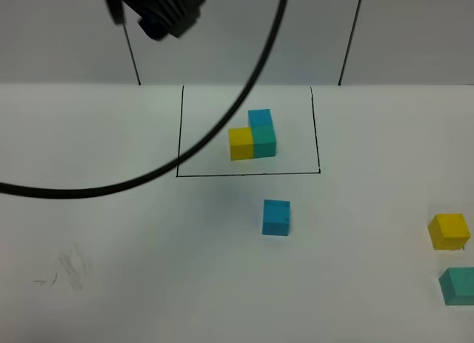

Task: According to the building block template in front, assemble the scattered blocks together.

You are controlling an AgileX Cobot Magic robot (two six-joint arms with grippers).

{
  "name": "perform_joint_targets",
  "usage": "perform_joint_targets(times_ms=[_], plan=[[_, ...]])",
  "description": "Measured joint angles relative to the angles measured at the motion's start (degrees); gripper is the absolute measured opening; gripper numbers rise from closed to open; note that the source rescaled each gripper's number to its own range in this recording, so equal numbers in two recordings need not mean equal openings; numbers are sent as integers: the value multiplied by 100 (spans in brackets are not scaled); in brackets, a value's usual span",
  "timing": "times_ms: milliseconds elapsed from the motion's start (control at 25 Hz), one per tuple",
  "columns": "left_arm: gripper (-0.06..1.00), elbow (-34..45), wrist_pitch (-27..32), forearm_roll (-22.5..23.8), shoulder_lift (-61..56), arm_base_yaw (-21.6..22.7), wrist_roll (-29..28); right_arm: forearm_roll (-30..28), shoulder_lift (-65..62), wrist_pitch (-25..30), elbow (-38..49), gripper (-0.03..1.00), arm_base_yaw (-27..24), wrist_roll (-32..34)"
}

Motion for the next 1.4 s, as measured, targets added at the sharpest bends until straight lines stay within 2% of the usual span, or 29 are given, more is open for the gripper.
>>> perform_joint_targets(times_ms=[200, 360, 480, 640, 880, 1040, 1400], plan=[[97, 0, 4, 318, -1069, 0, -361, 0, 0, 0, 0, 0, 0, 0], [94, 224, 4, 387, -1937, 0, -412, 0, 0, 0, 0, 0, 0, 0], [92, 838, 4, 619, -2756, 0, -414, 0, 0, 0, 0, 0, 0, 0], [90, 2062, 4, 1002, -3926, 0, -500, 0, 0, 0, 0, 0, 0, 0], [89, 3682, 4, 1317, -5777, 0, -1185, 0, 0, 0, 0, 0, 0, 0], [86, 4597, 4, 1039, -6765, 0, -1184, 0, 0, 0, 0, 0, 0, 0], [81, 6814, 4, -283, -8073, 0, -1609, 0, 0, 0, 0, 0, 0, 0]])
